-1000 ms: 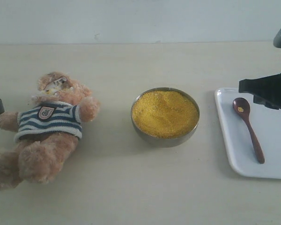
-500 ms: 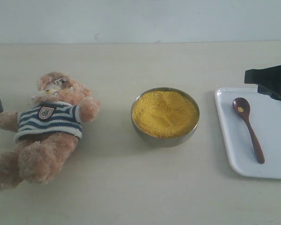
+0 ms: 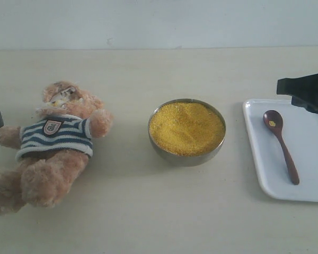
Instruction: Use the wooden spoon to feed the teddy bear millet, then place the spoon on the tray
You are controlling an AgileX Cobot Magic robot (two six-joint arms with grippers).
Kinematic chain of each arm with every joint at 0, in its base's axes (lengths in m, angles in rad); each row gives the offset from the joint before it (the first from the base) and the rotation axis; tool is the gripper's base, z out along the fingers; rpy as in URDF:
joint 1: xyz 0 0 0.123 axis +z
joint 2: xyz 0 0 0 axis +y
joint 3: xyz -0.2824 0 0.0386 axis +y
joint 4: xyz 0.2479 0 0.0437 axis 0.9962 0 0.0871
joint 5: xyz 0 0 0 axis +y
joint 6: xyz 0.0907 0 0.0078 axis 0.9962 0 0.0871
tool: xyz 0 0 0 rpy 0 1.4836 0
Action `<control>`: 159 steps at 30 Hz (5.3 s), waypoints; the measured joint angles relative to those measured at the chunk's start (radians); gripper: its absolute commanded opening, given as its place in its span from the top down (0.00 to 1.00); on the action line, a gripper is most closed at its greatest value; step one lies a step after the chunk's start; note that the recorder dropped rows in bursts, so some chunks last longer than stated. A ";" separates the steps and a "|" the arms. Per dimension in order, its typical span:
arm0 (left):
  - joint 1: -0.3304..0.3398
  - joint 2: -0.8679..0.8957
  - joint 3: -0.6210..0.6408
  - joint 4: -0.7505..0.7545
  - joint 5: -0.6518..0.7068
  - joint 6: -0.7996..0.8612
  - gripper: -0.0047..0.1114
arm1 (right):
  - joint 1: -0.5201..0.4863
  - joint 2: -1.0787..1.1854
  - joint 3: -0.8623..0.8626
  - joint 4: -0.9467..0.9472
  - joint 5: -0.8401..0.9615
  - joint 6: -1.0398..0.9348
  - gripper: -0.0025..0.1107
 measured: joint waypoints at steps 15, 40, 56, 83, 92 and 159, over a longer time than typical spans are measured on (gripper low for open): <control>0.000 -0.134 0.000 0.000 0.000 0.074 0.93 | 0.000 -0.140 0.132 0.025 -0.129 0.002 0.90; 0.000 -0.612 0.040 0.010 0.276 0.108 0.93 | 0.088 -0.842 0.359 0.044 -0.090 0.054 0.90; 0.000 -0.676 0.208 -0.081 -0.426 0.220 0.93 | 0.088 -0.846 0.359 0.044 -0.088 0.054 0.90; 0.000 -0.725 0.373 -0.046 -0.436 0.267 0.93 | 0.088 -0.847 0.359 0.044 -0.084 0.054 0.90; 0.000 -0.725 0.373 -0.040 -0.432 0.275 0.93 | 0.088 -0.847 0.359 0.044 -0.083 0.054 0.90; 0.000 -0.725 0.373 0.963 -0.272 -0.732 0.93 | 0.088 -0.847 0.359 0.056 -0.085 0.054 0.90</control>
